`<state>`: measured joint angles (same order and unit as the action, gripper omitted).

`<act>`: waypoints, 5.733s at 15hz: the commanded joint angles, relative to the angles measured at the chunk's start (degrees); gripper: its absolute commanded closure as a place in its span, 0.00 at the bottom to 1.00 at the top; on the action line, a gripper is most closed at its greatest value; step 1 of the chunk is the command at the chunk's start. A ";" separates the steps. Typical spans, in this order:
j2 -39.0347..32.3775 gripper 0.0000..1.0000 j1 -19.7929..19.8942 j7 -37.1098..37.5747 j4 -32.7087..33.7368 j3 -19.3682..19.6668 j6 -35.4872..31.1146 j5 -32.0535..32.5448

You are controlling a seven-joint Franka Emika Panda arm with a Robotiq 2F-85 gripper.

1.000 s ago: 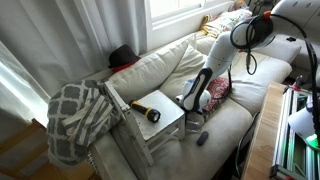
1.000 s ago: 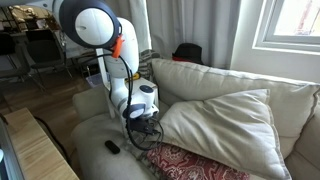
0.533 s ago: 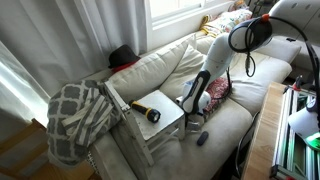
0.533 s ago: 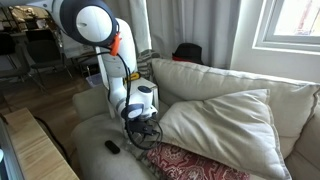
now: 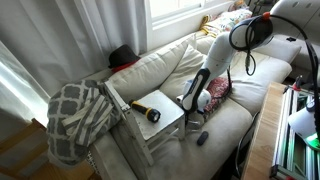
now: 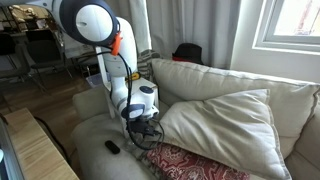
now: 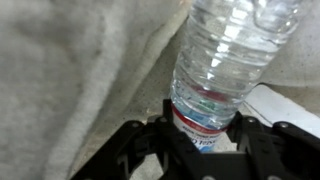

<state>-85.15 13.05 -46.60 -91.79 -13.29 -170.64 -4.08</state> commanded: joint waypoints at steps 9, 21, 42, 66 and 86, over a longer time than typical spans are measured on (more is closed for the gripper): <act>3.70 0.76 21.43 -0.47 -16.84 -9.07 -19.33 11.28; 16.15 0.76 21.36 27.83 -35.24 -0.49 -54.39 40.27; 21.91 0.76 14.59 34.50 -30.74 4.77 -71.88 56.00; 10.70 0.76 22.66 38.91 -18.84 -7.81 -72.57 84.19; -0.36 0.76 26.70 36.15 -7.57 -17.92 -72.46 95.60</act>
<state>-85.65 38.94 -9.41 -98.76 -30.35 -241.50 91.76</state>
